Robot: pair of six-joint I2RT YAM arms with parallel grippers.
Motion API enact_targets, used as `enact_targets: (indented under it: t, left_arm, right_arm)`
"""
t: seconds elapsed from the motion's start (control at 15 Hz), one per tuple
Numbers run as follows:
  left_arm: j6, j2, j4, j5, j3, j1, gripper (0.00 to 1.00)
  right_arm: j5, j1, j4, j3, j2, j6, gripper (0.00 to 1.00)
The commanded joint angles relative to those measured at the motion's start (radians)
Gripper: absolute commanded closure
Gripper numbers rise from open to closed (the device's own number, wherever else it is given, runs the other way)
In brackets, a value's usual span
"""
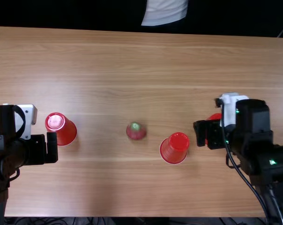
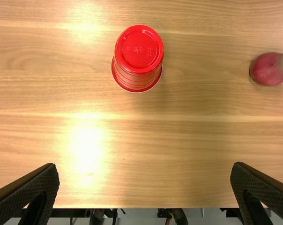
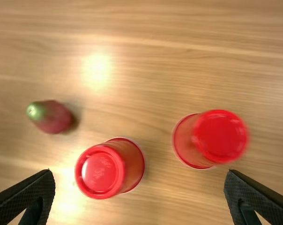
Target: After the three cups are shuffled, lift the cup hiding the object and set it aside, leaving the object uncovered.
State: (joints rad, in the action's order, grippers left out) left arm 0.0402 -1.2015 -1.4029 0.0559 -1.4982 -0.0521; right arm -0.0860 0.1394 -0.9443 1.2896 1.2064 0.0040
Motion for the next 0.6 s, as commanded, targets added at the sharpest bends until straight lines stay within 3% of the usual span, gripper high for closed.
enact_targets:
  t: [0.0,0.2,0.27,0.53]
  left_arm:
    - [-0.007,0.020,0.002,0.003,0.021,0.006,0.00]
    - [-0.009,0.069,0.002,0.005,0.081,0.006,0.00]
    - [-0.011,0.079,0.002,0.005,0.099,0.006,0.00]
    - [-0.009,0.137,0.004,0.003,0.153,0.006,0.00]
  right_arm:
    - [0.005,-0.063,-0.005,-0.046,-0.077,-0.032,0.00]
    - [0.003,-0.166,-0.032,-0.133,-0.197,-0.102,0.00]
    - [0.003,-0.189,-0.042,-0.164,-0.219,-0.111,0.00]
    - [0.000,-0.204,-0.025,-0.273,-0.324,-0.102,0.00]
